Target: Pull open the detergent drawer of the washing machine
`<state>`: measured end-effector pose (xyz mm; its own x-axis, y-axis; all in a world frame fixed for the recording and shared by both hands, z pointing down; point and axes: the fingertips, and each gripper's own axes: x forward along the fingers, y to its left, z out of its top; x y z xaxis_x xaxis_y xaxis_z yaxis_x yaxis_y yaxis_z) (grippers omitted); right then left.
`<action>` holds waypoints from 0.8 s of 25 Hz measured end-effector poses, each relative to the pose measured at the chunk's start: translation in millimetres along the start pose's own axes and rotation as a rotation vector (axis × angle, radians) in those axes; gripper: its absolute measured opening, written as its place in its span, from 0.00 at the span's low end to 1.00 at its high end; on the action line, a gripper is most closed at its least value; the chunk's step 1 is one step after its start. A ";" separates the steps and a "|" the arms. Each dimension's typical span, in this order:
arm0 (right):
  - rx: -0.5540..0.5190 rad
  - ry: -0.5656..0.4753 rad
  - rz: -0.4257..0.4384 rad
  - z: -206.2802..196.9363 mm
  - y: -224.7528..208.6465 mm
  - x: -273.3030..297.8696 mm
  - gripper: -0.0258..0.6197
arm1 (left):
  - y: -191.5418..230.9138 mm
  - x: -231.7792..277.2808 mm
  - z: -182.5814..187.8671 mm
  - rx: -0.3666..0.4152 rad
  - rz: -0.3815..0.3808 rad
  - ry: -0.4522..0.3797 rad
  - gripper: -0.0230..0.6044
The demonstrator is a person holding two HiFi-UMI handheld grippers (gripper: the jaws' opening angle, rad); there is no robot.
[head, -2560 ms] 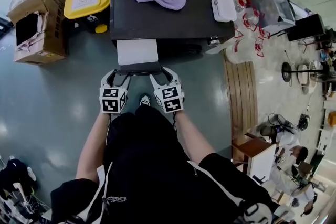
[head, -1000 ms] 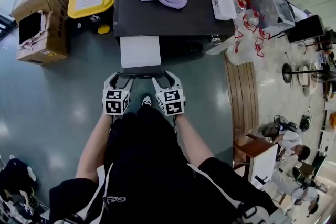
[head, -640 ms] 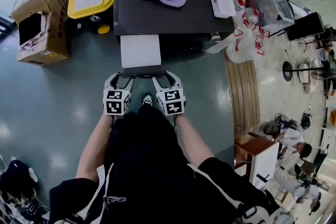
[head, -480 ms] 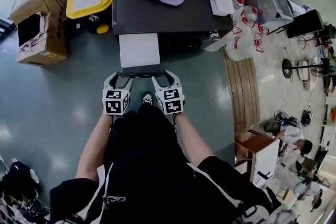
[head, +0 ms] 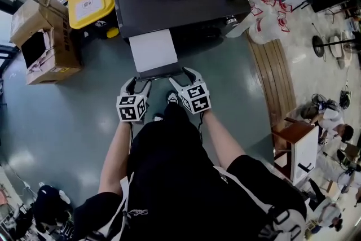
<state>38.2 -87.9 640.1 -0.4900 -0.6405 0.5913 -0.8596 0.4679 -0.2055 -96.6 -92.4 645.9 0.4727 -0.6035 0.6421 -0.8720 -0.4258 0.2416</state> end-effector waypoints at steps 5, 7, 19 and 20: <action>0.026 -0.008 -0.020 2.3 -3.3 5.3 0.45 | -1.5 6.8 3.3 0.054 -0.010 0.014 0.46; 0.026 -0.010 -0.031 2.0 -2.9 4.9 0.45 | -1.2 5.7 2.4 0.053 -0.005 0.004 0.46; 0.014 0.004 -0.073 0.8 3.6 -4.5 0.43 | -2.9 -7.3 2.8 0.032 0.027 -0.032 0.46; 0.014 0.007 -0.073 -0.7 4.5 -5.5 0.43 | -3.6 -8.5 1.4 0.033 0.028 -0.030 0.46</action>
<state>37.1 -81.8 636.5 -0.4254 -0.6683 0.6103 -0.8947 0.4120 -0.1724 -97.3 -86.6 638.6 0.4522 -0.6351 0.6263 -0.8804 -0.4303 0.1993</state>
